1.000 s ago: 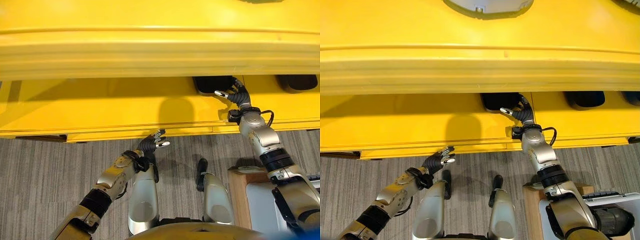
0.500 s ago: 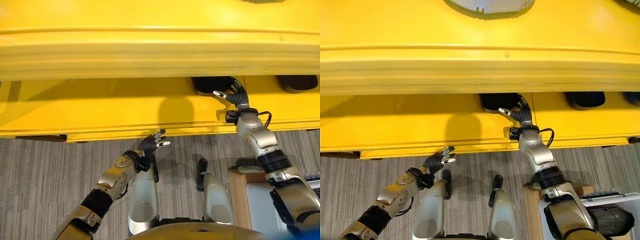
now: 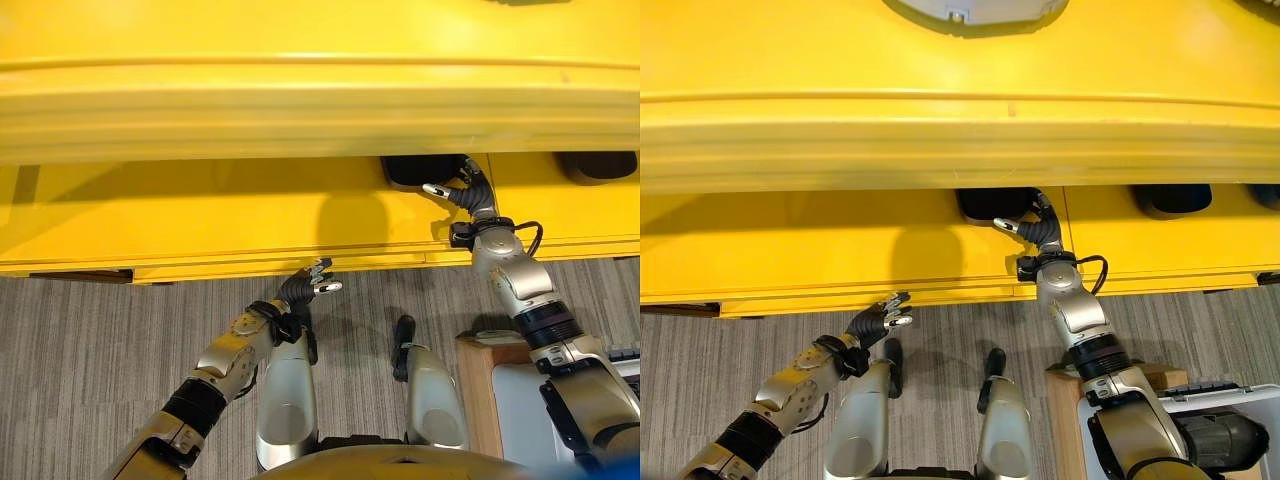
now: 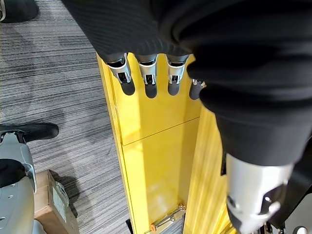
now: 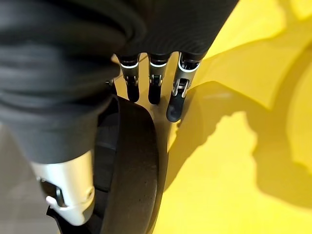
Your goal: Move parts from the plastic box to the shelf.
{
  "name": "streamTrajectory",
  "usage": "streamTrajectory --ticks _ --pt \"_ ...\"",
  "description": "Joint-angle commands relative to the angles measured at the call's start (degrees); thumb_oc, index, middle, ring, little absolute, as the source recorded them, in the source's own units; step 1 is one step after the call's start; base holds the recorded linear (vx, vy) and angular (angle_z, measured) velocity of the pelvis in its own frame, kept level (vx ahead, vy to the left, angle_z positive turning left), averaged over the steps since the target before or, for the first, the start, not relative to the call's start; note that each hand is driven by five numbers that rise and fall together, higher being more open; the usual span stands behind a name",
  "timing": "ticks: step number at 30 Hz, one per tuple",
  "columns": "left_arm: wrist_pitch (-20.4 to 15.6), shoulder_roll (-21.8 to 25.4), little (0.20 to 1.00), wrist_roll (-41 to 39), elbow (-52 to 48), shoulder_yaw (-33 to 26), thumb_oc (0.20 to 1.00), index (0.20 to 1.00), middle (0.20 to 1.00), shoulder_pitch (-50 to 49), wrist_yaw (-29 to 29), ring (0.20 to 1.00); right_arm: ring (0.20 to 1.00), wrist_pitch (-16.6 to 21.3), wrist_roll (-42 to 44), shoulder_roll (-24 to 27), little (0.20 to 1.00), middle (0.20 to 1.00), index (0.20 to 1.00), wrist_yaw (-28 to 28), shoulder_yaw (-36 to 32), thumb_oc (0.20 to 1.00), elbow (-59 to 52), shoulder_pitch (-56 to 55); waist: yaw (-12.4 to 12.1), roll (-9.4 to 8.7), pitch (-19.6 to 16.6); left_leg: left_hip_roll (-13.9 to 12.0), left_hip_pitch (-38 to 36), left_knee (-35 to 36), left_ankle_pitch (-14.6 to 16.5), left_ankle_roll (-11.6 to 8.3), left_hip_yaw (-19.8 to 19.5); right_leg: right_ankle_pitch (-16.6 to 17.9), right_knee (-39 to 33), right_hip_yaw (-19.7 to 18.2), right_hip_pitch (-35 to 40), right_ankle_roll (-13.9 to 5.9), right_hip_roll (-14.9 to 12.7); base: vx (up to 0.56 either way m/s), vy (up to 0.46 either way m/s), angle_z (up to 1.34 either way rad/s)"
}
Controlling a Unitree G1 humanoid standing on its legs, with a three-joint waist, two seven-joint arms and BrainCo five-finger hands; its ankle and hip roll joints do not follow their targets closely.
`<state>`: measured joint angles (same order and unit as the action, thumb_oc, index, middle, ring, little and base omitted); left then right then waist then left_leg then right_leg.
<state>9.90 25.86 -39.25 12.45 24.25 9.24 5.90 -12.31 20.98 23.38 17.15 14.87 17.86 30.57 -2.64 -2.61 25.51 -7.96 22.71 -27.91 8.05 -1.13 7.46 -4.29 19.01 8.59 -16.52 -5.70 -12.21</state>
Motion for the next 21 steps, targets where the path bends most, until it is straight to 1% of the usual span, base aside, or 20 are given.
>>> streamTrajectory --ticks 1,5,8,11,13,16,17,19,20,21 --pt "-2.3 -0.7 1.000 0.5 -8.8 -1.1 1.000 1.000 1.000 0.8 0.3 1.000 1.000 -8.9 1.8 -7.0 1.000 1.000 1.000 -8.4 11.0 1.000 3.7 -7.5 -3.1 1.01 2.7 3.0 -1.8 2.9 1.1 1.55 -0.2 -3.9 2.9 -0.2 4.0 -0.11 0.8 0.00 0.000 0.00" --pt "-2.4 -0.8 1.000 0.8 -9.0 -1.2 1.000 1.000 1.000 0.5 0.2 1.000 1.000 -9.0 0.4 -7.3 1.000 1.000 1.000 -9.3 12.4 1.000 1.9 -8.7 -3.0 0.77 2.7 3.0 -1.9 3.0 1.1 1.63 -0.2 -3.9 3.0 -0.3 3.9 -0.08 0.9 0.00 0.000 0.00" --pt "-2.5 -0.8 1.000 1.0 -9.0 -1.2 1.000 1.000 1.000 0.4 0.0 1.000 1.000 -9.3 -0.2 -7.5 1.000 1.000 1.000 -8.9 13.0 1.000 0.6 -9.3 -2.9 0.62 2.8 3.0 -1.7 2.8 1.1 1.65 -0.1 -3.9 3.2 -0.5 3.7 -0.10 1.0 0.00 0.000 0.00" --pt "-2.6 -0.9 1.000 0.9 -9.0 -1.2 1.000 1.000 1.000 0.5 -0.3 1.000 1.000 -10.2 1.1 -7.5 1.000 1.000 1.000 -8.8 13.5 1.000 0.2 -9.6 -2.8 0.52 2.8 2.9 -1.7 2.8 1.2 1.67 0.1 -3.9 3.2 -0.6 3.6 -0.07 1.0 0.00 0.000 0.00" --pt "-2.7 -0.8 1.000 0.8 -9.0 -1.2 1.000 1.000 1.000 0.5 -0.3 1.000 1.000 -9.8 0.1 -7.6 1.000 1.000 1.000 -8.9 13.7 1.000 0.2 -9.7 -2.8 0.48 2.8 2.9 -1.6 2.6 1.2 1.71 0.0 -3.9 3.3 -0.6 3.6 -0.03 1.1 0.00 0.000 0.00" --pt "-3.0 -0.8 1.000 0.7 -9.0 -1.1 1.000 1.000 1.000 0.4 -0.5 1.000 1.000 -10.0 -1.6 -7.3 1.000 1.000 1.000 -8.9 13.7 1.000 -0.3 -10.2 -2.7 0.45 2.8 3.0 -1.6 2.5 1.4 1.82 -0.1 -3.9 3.5 -0.6 3.5 -0.06 1.0 0.00 0.000 0.00" --pt "-3.1 -0.9 1.000 0.2 -8.9 -0.8 1.000 1.000 1.000 0.7 -0.9 1.000 1.000 -9.9 -1.0 -7.1 1.000 1.000 1.000 -6.3 13.9 1.000 -0.5 -10.4 -2.6 0.40 2.8 3.1 -1.7 2.5 1.4 1.85 -0.1 -3.9 3.6 -0.8 3.4 -0.10 1.0 0.00 0.000 0.00" --pt "-3.1 -1.1 1.000 0.3 -8.8 -0.7 1.000 1.000 1.000 0.9 -1.0 1.000 1.000 -9.2 -0.3 -7.3 1.000 1.000 1.000 -3.2 13.8 1.000 -0.1 -10.4 -2.5 0.41 2.8 3.1 -1.7 2.5 1.4 1.88 0.0 -3.9 3.6 -0.8 3.4 -0.05 1.1 0.00 0.000 0.00" --pt "-3.5 -1.4 1.000 0.5 -8.2 -0.4 1.000 1.000 1.000 1.0 -1.0 1.000 1.000 -6.8 0.1 -7.6 1.000 1.000 1.000 -0.3 13.2 1.000 1.8 -10.0 -2.5 0.49 2.7 3.1 -1.8 2.5 1.6 1.99 0.0 -4.0 3.5 -0.8 3.6 0.06 1.1 0.00 0.000 0.00" --pt "-3.9 -1.6 1.000 0.5 -7.9 -0.2 1.000 1.000 1.000 1.1 -1.0 1.000 1.000 -5.5 0.4 -7.7 1.000 1.000 1.000 0.9 12.7 1.000 2.8 -9.7 -2.4 0.58 2.7 3.1 -1.8 2.5 1.6 2.02 0.0 -4.0 3.6 -0.9 3.5 0.10 1.1 0.00 0.000 0.00"
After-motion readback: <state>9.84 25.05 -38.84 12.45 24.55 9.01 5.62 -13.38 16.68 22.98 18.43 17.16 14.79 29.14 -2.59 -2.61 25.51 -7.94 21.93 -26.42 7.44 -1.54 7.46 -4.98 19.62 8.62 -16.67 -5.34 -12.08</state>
